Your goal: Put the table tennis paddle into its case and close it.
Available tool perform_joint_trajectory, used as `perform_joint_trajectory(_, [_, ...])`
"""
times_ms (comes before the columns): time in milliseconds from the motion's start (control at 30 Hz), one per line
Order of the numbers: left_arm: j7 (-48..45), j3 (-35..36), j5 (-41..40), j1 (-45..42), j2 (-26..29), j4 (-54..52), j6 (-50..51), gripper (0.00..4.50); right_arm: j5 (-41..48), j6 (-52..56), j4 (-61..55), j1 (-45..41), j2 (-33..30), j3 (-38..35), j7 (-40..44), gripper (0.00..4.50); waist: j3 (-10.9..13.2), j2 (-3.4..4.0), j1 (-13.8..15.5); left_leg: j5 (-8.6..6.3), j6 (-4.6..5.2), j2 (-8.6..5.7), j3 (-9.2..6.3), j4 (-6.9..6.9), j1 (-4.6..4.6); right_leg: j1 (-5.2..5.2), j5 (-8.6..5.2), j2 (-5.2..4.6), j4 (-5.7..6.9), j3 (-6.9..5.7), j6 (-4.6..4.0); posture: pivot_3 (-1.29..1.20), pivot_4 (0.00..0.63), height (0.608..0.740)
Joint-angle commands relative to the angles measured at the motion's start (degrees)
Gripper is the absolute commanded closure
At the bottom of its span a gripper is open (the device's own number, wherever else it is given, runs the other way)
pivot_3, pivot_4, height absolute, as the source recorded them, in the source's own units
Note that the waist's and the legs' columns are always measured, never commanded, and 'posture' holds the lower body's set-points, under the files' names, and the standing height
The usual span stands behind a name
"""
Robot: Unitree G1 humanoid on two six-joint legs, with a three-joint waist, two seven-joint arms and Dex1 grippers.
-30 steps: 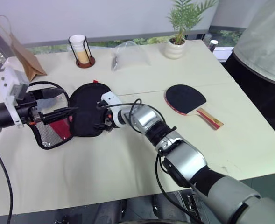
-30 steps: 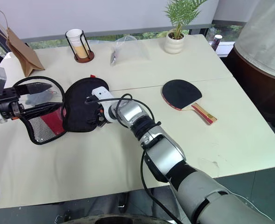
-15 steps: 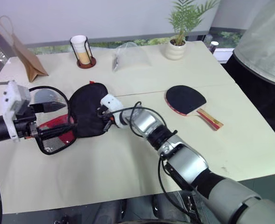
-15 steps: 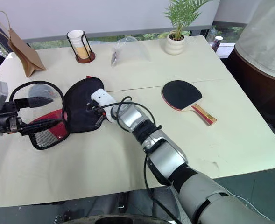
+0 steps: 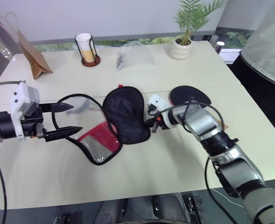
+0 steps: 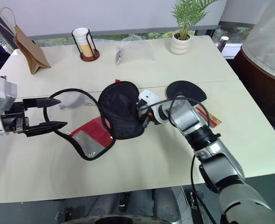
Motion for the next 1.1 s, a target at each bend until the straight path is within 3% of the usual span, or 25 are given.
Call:
perform_joint_trajectory(33, [-0.04, -0.31, 0.59, -1.58, 0.11, 0.42, -1.42, 0.00, 0.30, -1.74, -1.91, 0.63, -2.96, -0.34, 1.08, 4.44, 0.00, -0.01, 0.07, 0.00, 0.00, 0.00, 0.00, 0.00, 0.00, 0.00, -0.03, 0.00, -0.01, 0.00, -0.05, 0.00, 0.150, 0.740])
perform_joint_trajectory(400, [-0.86, -2.67, 1.66, -2.77, -0.11, 0.98, -2.44, 0.00, -0.32, -7.41, 2.92, -0.71, -8.44, -2.15, 2.07, 4.44, 0.03, -0.05, 0.39, 0.00, 0.00, -0.01, 0.04, 0.05, -0.04, 0.02, -0.06, -0.05, -0.06, 0.00, -0.11, 0.00, 0.150, 0.740])
perform_joint_trajectory(700, [-0.91, -3.28, 2.24, -3.57, -0.21, 0.98, -2.37, 0.00, -0.11, -8.49, 5.79, -2.27, -8.27, -2.85, 1.64, 4.44, 0.05, -0.08, 0.33, 0.00, 0.00, -0.01, 0.05, 0.05, -0.05, 0.02, -0.06, -0.05, -0.06, 0.00, -0.11, 0.00, 0.150, 0.740])
perform_joint_trajectory(800, [-0.46, -3.53, 2.17, -3.84, -0.49, 0.68, -2.19, 0.00, 0.43, -7.50, 5.59, -2.49, -7.45, -3.94, 0.57, 3.57, 0.05, -0.08, 0.33, 0.00, 0.00, -0.01, 0.04, 0.05, -0.05, 0.01, -0.06, -0.04, -0.06, 0.00, -0.11, 0.00, 0.150, 0.740])
perform_joint_trajectory(1033, [0.30, -4.15, 1.78, -4.13, -1.03, 0.09, -1.88, 0.00, 3.72, -1.76, 3.45, -6.34, -9.40, -11.93, -1.81, 0.06, 0.11, -0.06, 0.35, 0.00, 0.00, 0.00, 0.04, 0.05, -0.06, 0.00, -0.06, -0.04, -0.06, 0.01, -0.11, 0.00, 0.150, 0.740])
perform_joint_trajectory(1100, [0.35, -4.37, 1.79, -4.28, -1.24, 0.13, -1.90, 0.00, 4.38, -0.39, 2.44, -6.87, -12.16, -15.57, -2.70, 0.06, 0.14, -0.06, 0.48, 0.00, 0.00, -0.01, 0.05, 0.04, -0.07, -0.01, -0.06, -0.04, -0.07, 0.00, -0.11, 0.00, 0.150, 0.740])
